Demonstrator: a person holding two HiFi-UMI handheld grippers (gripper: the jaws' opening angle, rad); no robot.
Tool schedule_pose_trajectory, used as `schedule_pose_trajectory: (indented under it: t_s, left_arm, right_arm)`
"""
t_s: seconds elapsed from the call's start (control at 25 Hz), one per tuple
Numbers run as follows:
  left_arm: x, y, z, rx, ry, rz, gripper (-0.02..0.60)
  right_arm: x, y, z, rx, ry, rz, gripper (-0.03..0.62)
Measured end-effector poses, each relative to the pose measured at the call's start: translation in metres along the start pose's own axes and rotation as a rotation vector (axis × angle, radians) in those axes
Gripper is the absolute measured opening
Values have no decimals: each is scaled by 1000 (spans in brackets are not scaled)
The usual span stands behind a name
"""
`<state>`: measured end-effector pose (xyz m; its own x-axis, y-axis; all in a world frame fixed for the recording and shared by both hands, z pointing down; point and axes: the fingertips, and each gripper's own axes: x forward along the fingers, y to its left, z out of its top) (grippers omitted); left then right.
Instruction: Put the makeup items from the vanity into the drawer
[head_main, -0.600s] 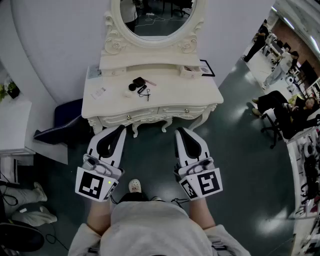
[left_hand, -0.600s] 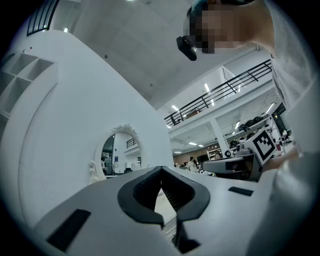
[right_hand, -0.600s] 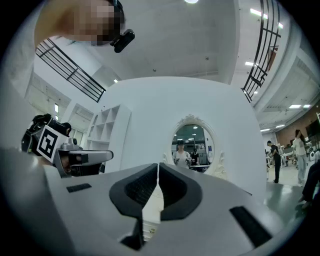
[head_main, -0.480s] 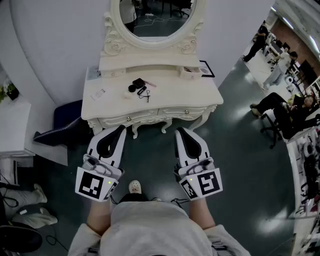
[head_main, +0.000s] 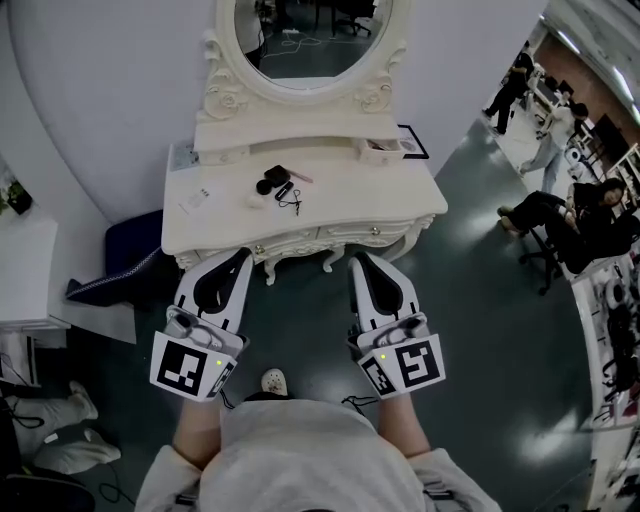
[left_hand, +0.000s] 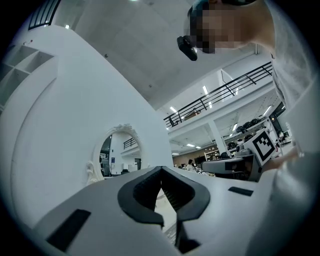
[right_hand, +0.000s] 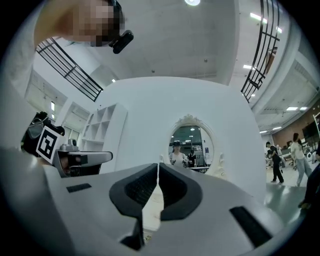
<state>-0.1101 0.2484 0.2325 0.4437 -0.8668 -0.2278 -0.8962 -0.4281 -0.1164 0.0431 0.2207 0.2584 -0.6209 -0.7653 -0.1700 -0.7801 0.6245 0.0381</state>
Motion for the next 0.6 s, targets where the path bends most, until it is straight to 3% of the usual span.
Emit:
schedule_pose_trajectory:
  t_s: [0.6]
  left_arm:
    - [15,37,-15,-10,-8,-55,15]
  right_arm:
    - [30,4,-13,19,4,-54,25]
